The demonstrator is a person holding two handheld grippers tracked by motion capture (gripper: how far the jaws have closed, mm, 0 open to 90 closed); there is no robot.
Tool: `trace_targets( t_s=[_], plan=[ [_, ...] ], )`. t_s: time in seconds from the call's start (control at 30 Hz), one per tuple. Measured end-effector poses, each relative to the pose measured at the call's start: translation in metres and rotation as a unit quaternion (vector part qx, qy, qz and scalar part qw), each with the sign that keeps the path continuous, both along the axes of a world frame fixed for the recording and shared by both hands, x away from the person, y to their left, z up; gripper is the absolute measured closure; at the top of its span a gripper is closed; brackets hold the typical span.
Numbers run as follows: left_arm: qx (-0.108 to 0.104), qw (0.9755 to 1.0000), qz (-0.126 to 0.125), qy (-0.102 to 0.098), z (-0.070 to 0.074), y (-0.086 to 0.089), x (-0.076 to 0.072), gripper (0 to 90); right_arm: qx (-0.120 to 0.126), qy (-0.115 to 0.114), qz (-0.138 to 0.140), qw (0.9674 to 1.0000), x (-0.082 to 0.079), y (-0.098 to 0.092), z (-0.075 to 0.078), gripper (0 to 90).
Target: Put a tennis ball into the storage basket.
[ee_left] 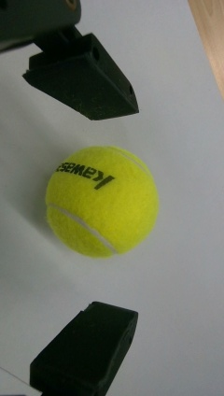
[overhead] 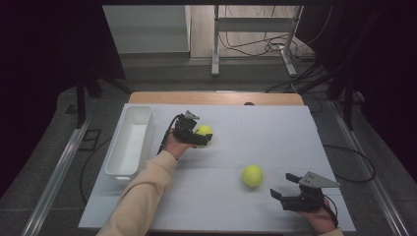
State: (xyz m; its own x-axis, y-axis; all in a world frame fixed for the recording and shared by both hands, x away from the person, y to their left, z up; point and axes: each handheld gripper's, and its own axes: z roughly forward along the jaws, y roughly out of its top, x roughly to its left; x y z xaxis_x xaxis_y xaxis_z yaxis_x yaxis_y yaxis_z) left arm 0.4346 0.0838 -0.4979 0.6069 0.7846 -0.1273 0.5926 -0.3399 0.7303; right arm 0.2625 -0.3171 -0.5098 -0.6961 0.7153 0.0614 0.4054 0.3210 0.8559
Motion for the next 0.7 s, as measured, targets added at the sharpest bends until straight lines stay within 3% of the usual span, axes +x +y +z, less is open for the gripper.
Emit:
trace_targets(
  t_s=[0.7],
  plan=[
    [0.015, 0.9996, 0.004, 0.024, -0.014, -0.009, 0.013, 6.6, -0.002, 0.001, -0.001, 1.0000, 0.000, -0.001, -0.001, 13.6]
  ],
)
